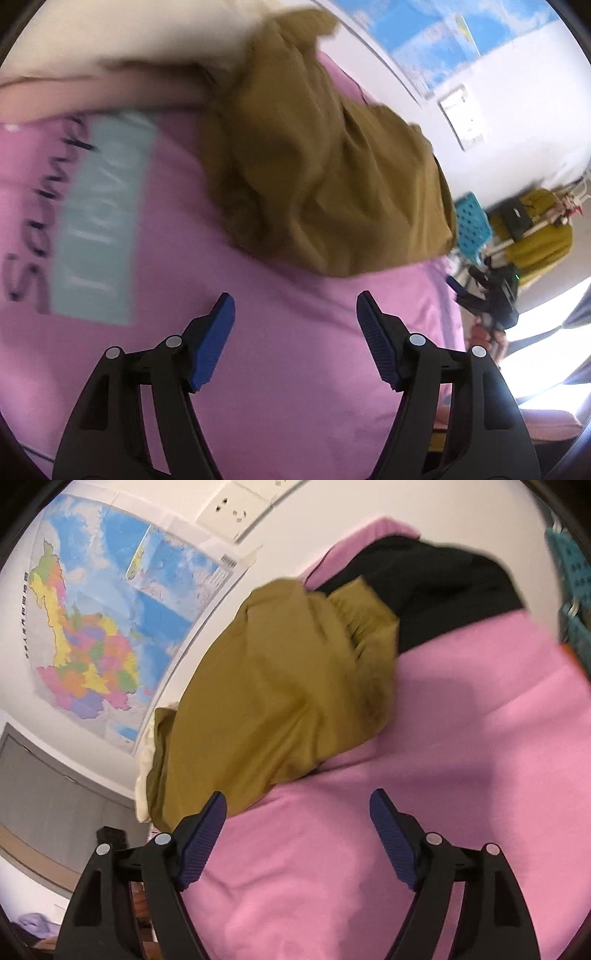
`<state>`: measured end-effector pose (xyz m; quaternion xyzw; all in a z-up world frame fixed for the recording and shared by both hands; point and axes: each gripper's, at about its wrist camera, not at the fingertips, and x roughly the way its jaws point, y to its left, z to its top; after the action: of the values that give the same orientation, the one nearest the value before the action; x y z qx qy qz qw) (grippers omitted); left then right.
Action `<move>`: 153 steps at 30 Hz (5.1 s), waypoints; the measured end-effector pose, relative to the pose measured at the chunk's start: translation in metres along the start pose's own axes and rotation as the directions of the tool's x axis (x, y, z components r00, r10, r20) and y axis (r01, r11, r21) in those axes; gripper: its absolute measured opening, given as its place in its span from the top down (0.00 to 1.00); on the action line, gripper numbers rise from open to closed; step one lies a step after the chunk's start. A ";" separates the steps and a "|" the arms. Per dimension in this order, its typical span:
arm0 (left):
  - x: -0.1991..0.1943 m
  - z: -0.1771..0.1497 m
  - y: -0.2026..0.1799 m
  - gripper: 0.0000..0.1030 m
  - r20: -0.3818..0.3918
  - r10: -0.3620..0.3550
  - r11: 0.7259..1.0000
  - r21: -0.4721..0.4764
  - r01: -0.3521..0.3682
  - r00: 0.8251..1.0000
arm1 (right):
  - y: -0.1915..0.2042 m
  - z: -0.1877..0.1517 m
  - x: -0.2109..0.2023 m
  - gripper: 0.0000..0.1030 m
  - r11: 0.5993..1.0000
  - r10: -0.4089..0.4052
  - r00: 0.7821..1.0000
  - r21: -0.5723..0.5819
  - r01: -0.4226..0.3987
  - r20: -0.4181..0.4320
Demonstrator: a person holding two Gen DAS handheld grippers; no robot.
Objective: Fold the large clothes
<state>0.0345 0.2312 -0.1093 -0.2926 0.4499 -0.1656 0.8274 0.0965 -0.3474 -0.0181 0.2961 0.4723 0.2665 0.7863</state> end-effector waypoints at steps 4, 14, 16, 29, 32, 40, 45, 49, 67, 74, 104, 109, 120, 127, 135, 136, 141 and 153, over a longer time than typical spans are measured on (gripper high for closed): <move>0.022 0.008 -0.011 0.28 0.003 -0.042 0.999 -0.002 0.042 0.999 | 0.006 0.002 0.032 0.25 0.999 0.008 1.000 0.034 -0.007 -0.012; 0.034 0.033 0.011 0.27 0.097 -0.149 0.967 -0.196 0.165 0.984 | 0.019 0.029 0.069 0.17 0.995 -0.001 0.994 0.099 -0.009 0.106; 0.034 0.033 0.010 0.27 0.113 -0.148 0.961 -0.217 0.169 0.983 | 0.017 0.029 0.066 0.17 0.992 -0.001 0.990 0.122 -0.017 0.144; 0.022 0.031 0.002 0.27 0.154 -0.088 0.971 -0.207 0.119 0.984 | 0.036 0.025 0.079 0.14 0.997 -0.054 0.989 0.053 0.047 0.138; 0.017 0.035 -0.021 0.27 0.153 -0.035 0.991 -0.124 0.054 0.988 | 0.040 0.024 0.068 0.18 1.000 0.007 0.980 0.027 -0.013 0.198; 0.035 0.044 0.012 0.27 0.130 -0.119 0.962 -0.230 0.147 0.984 | 0.028 0.027 0.081 0.17 0.998 -0.001 0.991 0.057 -0.007 0.134; 0.039 0.044 0.009 0.27 0.160 -0.114 0.971 -0.189 0.144 0.981 | 0.037 0.026 0.091 0.09 0.998 -0.044 0.990 0.054 0.037 0.136; 0.037 0.037 -0.006 0.25 0.164 -0.061 0.988 -0.129 0.082 0.985 | 0.041 0.028 0.096 0.24 0.996 -0.075 0.987 0.050 0.068 0.142; 0.032 0.028 0.007 0.23 0.114 -0.155 0.976 -0.138 0.171 0.981 | 0.046 -0.014 0.077 0.17 0.984 0.111 0.993 0.143 -0.104 -0.042; 0.034 0.029 0.006 0.23 0.108 -0.162 0.973 -0.147 0.176 0.981 | 0.093 -0.044 0.131 0.20 0.990 0.138 0.979 0.018 -0.137 -0.149; 0.037 0.050 0.013 0.53 0.256 -0.155 0.950 -0.225 0.215 0.954 | 0.076 -0.016 0.122 0.31 0.912 0.395 0.907 0.183 -0.367 -0.147; 0.035 0.052 0.019 0.51 0.254 -0.156 0.950 -0.227 0.216 0.954 | 0.031 -0.034 0.075 0.17 0.951 0.265 0.962 0.180 -0.250 -0.064; 0.047 0.072 0.020 0.18 0.222 -0.121 0.938 -0.293 0.184 0.968 | -0.005 -0.001 0.054 0.10 0.940 0.127 0.976 0.293 -0.176 0.179; 0.053 0.078 0.013 0.40 0.205 -0.034 0.959 -0.268 0.089 0.978 | 0.014 0.004 0.070 0.37 0.956 -0.003 0.971 0.286 -0.067 0.238; 0.047 0.081 0.025 0.44 0.195 -0.046 0.958 -0.268 0.099 0.980 | -0.007 -0.001 0.063 0.30 0.902 0.097 0.967 0.389 -0.185 0.235; 0.047 0.081 0.025 0.43 0.192 -0.046 0.958 -0.268 0.098 0.980 | -0.005 -0.003 0.060 0.24 0.906 0.089 0.968 0.385 -0.176 0.233; 0.058 0.109 0.040 0.42 0.176 -0.060 0.952 -0.287 0.110 0.983 | -0.005 -0.012 0.043 0.10 0.918 0.012 0.970 0.382 -0.107 0.243; 0.077 0.130 0.044 0.29 0.140 -0.083 0.943 -0.309 0.123 0.987 | 0.014 0.032 0.069 0.43 0.955 -0.072 0.962 0.296 -0.010 0.265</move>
<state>0.1858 0.2678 -0.1319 -0.4545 0.4022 -0.1156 0.7863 0.1520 -0.2963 -0.0359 0.4359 0.3986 0.1373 0.7951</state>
